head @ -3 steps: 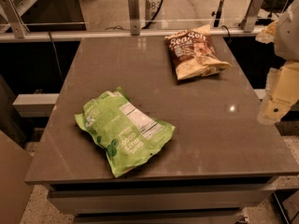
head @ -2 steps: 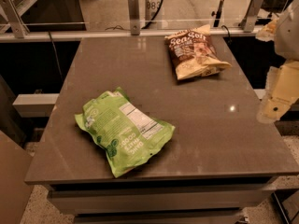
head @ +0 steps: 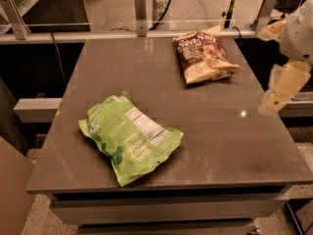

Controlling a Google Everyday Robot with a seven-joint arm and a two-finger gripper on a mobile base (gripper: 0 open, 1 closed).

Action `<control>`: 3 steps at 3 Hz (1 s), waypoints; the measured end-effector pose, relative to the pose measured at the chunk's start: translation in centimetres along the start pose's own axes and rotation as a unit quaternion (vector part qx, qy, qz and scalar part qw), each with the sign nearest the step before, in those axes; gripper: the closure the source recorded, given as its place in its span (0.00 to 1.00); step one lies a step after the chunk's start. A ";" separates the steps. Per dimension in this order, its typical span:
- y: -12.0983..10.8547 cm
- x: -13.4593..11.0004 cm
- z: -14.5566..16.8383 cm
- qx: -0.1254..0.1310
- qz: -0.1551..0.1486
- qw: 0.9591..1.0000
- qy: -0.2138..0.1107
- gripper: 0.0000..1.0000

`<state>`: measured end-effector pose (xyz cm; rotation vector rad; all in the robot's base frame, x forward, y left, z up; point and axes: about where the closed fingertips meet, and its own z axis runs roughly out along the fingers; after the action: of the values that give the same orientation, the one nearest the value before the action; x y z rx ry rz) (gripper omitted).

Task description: Pick brown chip bag

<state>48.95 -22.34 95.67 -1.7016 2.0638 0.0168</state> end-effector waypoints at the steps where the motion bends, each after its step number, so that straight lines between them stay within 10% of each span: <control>1: -0.1 0.0 1.2 -0.012 0.000 1.000 -0.006 0.00; 3: -3.5 -1.6 2.4 0.030 -0.021 0.997 -0.062 0.00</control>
Offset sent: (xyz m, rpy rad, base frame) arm 0.0388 0.0142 -0.0040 0.1549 -0.1029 0.0625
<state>53.26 -21.02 95.09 -1.6647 1.9197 0.0459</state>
